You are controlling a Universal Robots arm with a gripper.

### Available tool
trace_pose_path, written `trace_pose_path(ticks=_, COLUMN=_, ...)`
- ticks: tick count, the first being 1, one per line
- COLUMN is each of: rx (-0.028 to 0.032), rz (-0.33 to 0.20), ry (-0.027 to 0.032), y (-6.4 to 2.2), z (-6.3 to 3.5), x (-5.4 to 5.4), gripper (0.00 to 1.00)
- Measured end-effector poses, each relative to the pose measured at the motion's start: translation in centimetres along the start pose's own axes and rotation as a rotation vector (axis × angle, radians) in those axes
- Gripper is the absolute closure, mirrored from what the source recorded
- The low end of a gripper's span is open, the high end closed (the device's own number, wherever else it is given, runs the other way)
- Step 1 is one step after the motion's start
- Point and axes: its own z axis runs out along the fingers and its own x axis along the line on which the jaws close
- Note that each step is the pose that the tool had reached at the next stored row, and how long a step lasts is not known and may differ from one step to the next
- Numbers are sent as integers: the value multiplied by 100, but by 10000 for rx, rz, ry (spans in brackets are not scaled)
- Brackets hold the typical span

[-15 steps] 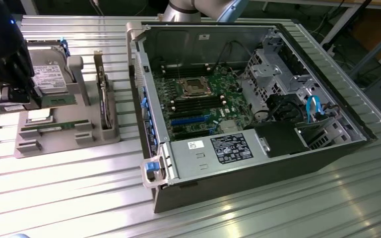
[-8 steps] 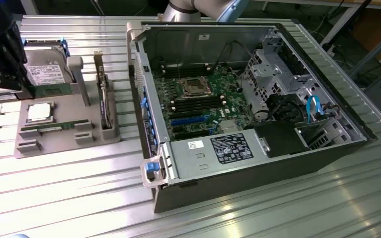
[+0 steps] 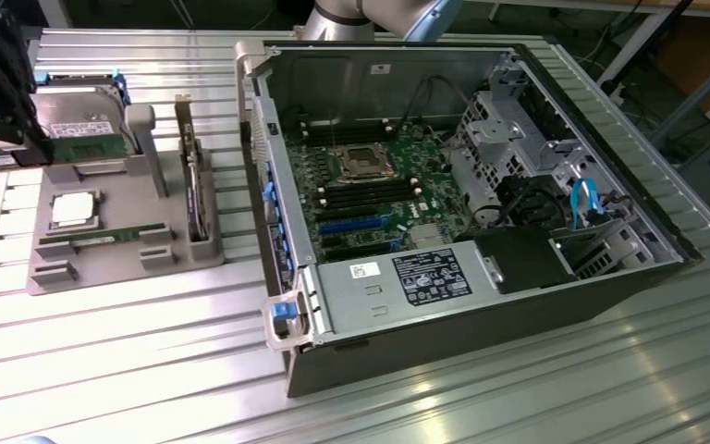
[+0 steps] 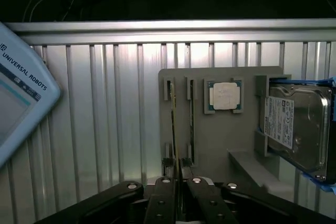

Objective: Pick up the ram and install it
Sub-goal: 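Pick up the ram and move it above insertion slot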

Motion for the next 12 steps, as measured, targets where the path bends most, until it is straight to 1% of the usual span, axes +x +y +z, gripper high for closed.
trace_pose_path(ticks=2, rx=-2, rz=1, ry=2, y=-2, z=-2, x=-1, gripper=86)
trace_pose_path(ticks=3, rx=-2, rz=0, ry=1, y=-37, z=0, x=-1, gripper=86)
trace_pose_path(ticks=5, rx=-6, rz=1, ry=-2, y=-196, z=5, x=-3, gripper=86)
trace_pose_path(ticks=6, rx=-15, rz=3, ry=-37, y=-300, z=0, x=-4, gripper=86)
trace_pose_path(ticks=7, rx=-24, rz=5, ry=-85, y=-404, z=-6, x=-6, gripper=86)
trace_pose_path(ticks=8, rx=-42, rz=7, ry=-133, y=-528, z=-14, x=-8, gripper=86)
trace_pose_path(ticks=10, rx=-68, rz=9, ry=-186, y=-685, z=-20, x=-9, gripper=86)
trace_pose_path(ticks=11, rx=-85, rz=11, ry=-218, y=-779, z=-23, x=-11, gripper=86)
trace_pose_path(ticks=12, rx=-108, rz=12, ry=-255, y=-895, z=-26, x=-12, gripper=86)
